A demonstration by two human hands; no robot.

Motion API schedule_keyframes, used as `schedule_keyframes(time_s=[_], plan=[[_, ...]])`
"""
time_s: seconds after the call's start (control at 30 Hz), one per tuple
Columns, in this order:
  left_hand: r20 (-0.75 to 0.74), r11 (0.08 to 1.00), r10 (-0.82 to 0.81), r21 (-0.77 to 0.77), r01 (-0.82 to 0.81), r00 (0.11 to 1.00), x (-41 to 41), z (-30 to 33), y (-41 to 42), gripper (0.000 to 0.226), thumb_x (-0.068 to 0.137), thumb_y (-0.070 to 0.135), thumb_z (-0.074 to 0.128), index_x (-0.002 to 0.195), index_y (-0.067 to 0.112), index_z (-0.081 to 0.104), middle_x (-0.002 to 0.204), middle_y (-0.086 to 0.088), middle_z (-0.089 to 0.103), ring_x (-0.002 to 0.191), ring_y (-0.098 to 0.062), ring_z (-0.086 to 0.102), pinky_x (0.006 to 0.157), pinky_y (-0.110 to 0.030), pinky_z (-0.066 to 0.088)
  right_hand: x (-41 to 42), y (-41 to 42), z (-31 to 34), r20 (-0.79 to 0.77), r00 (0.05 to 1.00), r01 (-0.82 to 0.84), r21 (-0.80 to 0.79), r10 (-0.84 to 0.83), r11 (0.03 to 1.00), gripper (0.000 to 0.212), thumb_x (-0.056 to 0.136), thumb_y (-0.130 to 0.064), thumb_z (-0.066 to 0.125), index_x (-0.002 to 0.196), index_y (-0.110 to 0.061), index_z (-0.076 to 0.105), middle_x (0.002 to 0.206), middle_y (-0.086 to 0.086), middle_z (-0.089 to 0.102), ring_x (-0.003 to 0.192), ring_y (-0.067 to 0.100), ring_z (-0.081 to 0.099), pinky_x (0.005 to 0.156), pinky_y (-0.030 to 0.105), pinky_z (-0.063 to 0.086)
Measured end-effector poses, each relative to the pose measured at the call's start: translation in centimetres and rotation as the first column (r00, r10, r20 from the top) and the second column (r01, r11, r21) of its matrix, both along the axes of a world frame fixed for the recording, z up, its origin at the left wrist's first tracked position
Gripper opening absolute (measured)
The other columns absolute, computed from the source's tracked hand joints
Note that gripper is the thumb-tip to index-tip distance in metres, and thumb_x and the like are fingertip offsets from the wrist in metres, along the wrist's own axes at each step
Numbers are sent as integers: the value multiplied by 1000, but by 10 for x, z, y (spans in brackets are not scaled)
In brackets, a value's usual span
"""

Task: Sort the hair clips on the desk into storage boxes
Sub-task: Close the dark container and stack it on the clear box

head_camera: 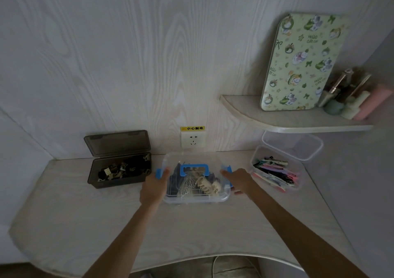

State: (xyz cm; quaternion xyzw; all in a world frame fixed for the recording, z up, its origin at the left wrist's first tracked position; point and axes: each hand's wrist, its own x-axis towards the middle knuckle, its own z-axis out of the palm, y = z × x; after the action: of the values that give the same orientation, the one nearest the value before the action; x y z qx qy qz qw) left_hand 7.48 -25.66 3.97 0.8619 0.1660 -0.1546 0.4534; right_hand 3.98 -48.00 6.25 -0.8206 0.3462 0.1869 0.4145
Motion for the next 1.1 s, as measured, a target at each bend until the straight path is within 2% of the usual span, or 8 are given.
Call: schedule_keyframes(time_s=[0.1,0.23,0.4,0.57,0.7,0.8,0.93,1.1], plan=[[-59,994,-78,70,83,995,6,5,1,30,94,32,47,104,5,57,77,-5,55,74,-21,55,72,-30,42,-1,7,6,-15,977,-206,-286,210,936,39,92,-41,47,102,-4,55,84,6,54,79,21,54,73,32,47],[-95,924,-268,258,283,959,7,20,0,19,91,14,46,106,5,54,98,-13,61,88,-27,60,73,-32,44,-8,14,15,-71,947,-318,-332,313,888,30,94,-27,45,112,-3,52,106,11,58,92,24,57,75,28,42],[2,830,-334,474,293,943,-8,29,-4,25,94,11,43,117,3,49,111,-14,60,100,-28,61,77,-32,46,-12,20,20,-64,932,-350,-423,357,836,23,93,-18,44,109,-3,54,97,9,59,83,19,55,73,27,43],[75,835,-366,466,292,928,-11,24,-2,25,94,10,45,117,3,49,104,-12,62,87,-23,62,70,-29,49,-14,22,16,-48,926,-349,-492,375,797,23,93,-16,44,106,-2,57,94,8,60,82,19,56,74,27,46],[90,832,-373,472,291,923,-2,23,3,29,94,11,44,123,5,47,108,-12,61,97,-26,61,78,-32,48,-7,16,8,8,928,-328,-460,373,825,27,94,-23,43,108,-4,56,91,5,56,81,18,54,70,26,42],[122,860,-345,439,261,931,14,24,6,27,94,9,43,120,5,48,107,-13,61,96,-29,60,75,-34,46,8,16,5,116,924,-281,-443,365,851,28,95,-27,43,109,-8,57,97,8,64,88,24,61,74,29,43],[177,881,-283,435,183,943,26,27,10,29,95,12,43,123,5,51,112,-14,60,98,-30,60,74,-33,44,26,25,6,220,923,-211,-399,316,892,28,95,-28,44,113,-12,59,88,7,62,80,22,59,71,27,42],[192,867,-262,478,143,946,35,22,16,30,94,19,46,122,10,54,105,-11,61,92,-30,61,68,-34,46,33,28,4,246,916,-200,-409,318,891,31,96,-29,44,117,-12,58,106,9,66,94,23,63,74,26,43]])
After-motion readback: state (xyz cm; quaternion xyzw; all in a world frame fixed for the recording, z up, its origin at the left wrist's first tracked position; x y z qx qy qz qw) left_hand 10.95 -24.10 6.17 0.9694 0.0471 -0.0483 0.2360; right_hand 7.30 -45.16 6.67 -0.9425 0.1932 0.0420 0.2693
